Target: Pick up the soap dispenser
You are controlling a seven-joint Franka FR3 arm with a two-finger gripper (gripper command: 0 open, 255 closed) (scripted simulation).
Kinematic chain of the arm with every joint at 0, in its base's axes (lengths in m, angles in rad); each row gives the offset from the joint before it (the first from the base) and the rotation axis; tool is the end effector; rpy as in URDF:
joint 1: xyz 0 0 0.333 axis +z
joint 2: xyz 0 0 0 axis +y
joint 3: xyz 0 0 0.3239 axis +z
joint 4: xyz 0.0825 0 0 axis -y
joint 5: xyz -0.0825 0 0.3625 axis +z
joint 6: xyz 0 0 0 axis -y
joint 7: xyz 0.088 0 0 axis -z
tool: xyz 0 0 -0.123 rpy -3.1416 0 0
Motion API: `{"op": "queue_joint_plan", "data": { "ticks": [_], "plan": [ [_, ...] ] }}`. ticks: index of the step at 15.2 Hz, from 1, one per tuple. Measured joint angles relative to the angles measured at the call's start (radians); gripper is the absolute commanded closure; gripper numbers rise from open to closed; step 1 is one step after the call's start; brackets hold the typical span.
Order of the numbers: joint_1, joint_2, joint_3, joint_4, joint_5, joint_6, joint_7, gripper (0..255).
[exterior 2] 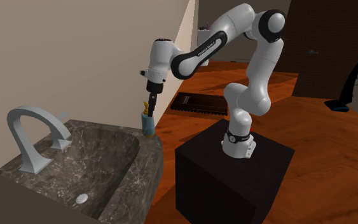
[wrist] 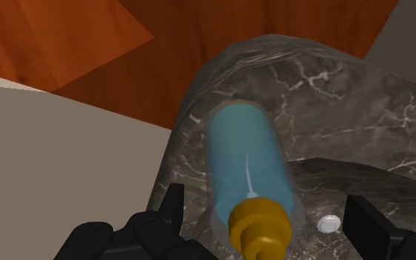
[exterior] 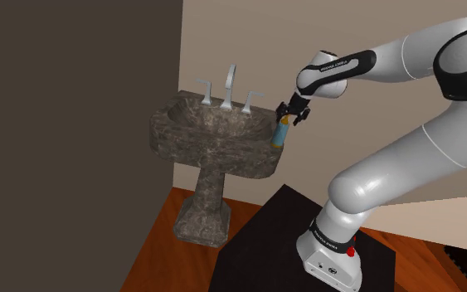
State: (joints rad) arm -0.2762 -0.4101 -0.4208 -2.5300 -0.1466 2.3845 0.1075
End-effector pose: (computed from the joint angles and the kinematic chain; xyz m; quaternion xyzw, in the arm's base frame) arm 0.3179 -0.2745 0.4332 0.9328 -0.3393 0.1213 0.0088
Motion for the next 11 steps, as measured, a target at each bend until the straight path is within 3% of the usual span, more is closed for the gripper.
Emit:
{"op": "queue_joint_plan", "data": {
  "ticks": [5,6,11],
  "plan": [
    [0.004,0.034,-0.014,-0.032,0.006,0.066,-0.009,0],
    [0.004,0.035,-0.015,-0.035,0.006,0.071,-0.009,255],
    [0.004,0.035,-0.015,-0.037,0.006,0.075,-0.009,255]
  ]
}}
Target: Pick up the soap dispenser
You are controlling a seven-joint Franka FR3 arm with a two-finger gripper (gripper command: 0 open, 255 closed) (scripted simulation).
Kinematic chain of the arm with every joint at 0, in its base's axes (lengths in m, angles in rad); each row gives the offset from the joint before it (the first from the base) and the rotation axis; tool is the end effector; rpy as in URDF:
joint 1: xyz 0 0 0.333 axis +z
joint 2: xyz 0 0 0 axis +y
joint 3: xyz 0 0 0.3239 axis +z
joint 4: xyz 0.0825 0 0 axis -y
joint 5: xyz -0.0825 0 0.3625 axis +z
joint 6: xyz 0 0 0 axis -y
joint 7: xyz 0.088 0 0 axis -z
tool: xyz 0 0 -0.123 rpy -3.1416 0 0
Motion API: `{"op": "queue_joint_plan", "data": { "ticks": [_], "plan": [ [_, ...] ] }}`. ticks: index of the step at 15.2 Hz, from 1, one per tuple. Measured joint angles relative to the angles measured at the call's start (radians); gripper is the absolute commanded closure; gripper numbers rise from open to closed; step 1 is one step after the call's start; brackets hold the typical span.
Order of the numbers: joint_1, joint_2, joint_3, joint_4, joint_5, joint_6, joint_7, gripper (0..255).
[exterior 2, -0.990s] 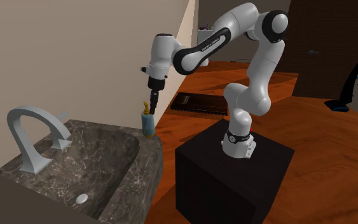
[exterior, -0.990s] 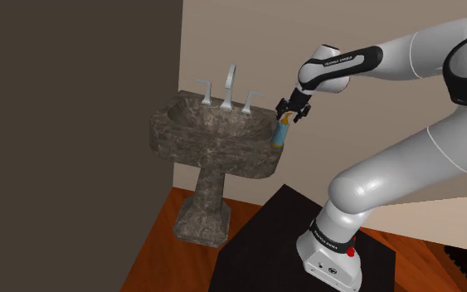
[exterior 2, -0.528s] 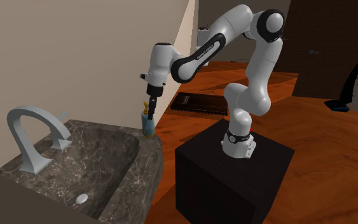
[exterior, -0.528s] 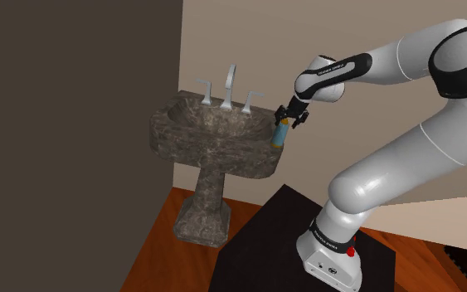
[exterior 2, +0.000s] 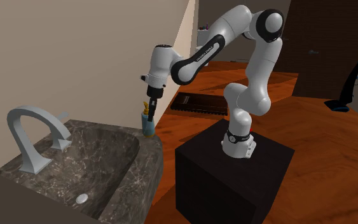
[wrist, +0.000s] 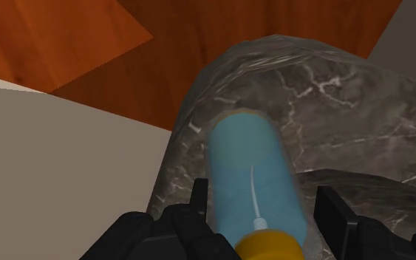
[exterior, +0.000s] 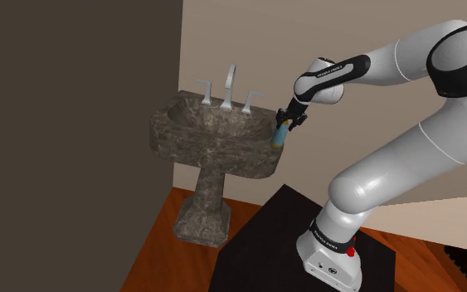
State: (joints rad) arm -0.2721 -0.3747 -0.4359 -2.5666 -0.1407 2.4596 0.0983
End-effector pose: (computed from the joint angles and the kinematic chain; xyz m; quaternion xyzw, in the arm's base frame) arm 0.3188 -0.2757 0.4108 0.9323 -0.3399 0.1231 0.0093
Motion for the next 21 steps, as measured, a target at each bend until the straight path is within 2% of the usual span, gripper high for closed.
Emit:
{"op": "queue_joint_plan", "data": {
  "ticks": [6,21],
  "plan": [
    [0.000,-0.002,0.002,0.004,0.000,-0.007,0.001,255],
    [-0.008,-0.090,0.041,0.132,-0.008,-0.222,0.022,255]
  ]
}}
